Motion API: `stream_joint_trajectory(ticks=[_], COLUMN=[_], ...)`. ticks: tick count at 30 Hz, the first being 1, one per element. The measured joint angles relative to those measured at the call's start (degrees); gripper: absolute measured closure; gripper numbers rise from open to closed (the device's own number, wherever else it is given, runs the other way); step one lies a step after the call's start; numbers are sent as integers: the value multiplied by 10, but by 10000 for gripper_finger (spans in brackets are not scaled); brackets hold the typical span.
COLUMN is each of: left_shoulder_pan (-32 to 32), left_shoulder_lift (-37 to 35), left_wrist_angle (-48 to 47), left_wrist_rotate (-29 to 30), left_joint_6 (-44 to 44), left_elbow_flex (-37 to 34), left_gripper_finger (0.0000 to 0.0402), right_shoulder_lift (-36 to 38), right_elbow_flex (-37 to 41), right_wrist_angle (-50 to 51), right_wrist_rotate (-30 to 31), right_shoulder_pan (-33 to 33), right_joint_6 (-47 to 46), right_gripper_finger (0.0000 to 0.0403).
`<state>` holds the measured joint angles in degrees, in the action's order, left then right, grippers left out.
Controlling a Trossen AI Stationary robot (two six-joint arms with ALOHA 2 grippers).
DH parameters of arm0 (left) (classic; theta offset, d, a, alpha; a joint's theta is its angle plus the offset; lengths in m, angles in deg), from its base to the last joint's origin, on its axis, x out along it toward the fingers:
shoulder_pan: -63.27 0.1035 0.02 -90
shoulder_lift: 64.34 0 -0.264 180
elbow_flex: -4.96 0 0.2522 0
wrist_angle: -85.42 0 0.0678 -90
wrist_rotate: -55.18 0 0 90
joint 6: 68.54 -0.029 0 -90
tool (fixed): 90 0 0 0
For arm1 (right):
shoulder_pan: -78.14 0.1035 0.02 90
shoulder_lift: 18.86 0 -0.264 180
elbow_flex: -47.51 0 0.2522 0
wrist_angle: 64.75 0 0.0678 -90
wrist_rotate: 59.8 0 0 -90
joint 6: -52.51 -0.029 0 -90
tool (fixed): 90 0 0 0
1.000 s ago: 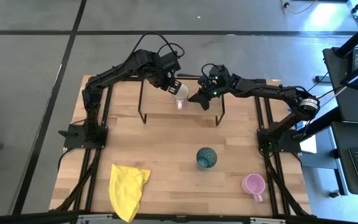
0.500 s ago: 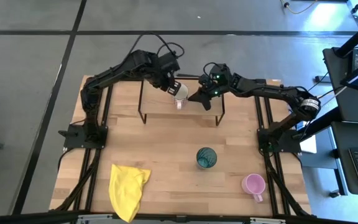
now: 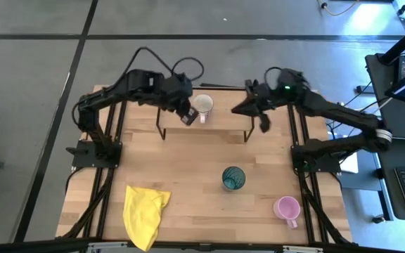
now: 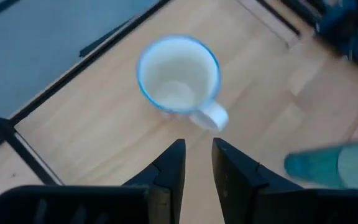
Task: Stack small to large cups/mugs on shelf
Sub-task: Put the pink mug on the shelf
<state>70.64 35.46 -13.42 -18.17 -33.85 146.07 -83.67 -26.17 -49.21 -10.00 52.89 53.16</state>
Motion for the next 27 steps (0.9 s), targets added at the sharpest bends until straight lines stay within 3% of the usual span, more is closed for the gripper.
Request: stream_joint_trajectory(ticks=[5,10,14,20,27], left_shoulder_pan=[-62,-114,-139,-173,-189], left_shoulder_lift=[-2,-1,-1,-1,-1], left_wrist_angle=[-2,-2,-1,22,64], left_wrist_rotate=[30,36,39,66,74], left_joint_6=[-34,-48,-45,-74,-99], left_elbow_flex=[0,0,0,0,0], left_gripper_finger=[327,327,327,327,327], right_shoulder_lift=[85,148,176,185,153], right_elbow_flex=[0,0,0,-5,-102], right_wrist_angle=[47,120,245,390,528], right_wrist_rotate=[-2,-10,-19,112,300], right_shoulder_pan=[12,31,62,158,287], right_joint_6=[4,-134,-153,-123,-65], right_gripper_finger=[386,395,397,397,398])
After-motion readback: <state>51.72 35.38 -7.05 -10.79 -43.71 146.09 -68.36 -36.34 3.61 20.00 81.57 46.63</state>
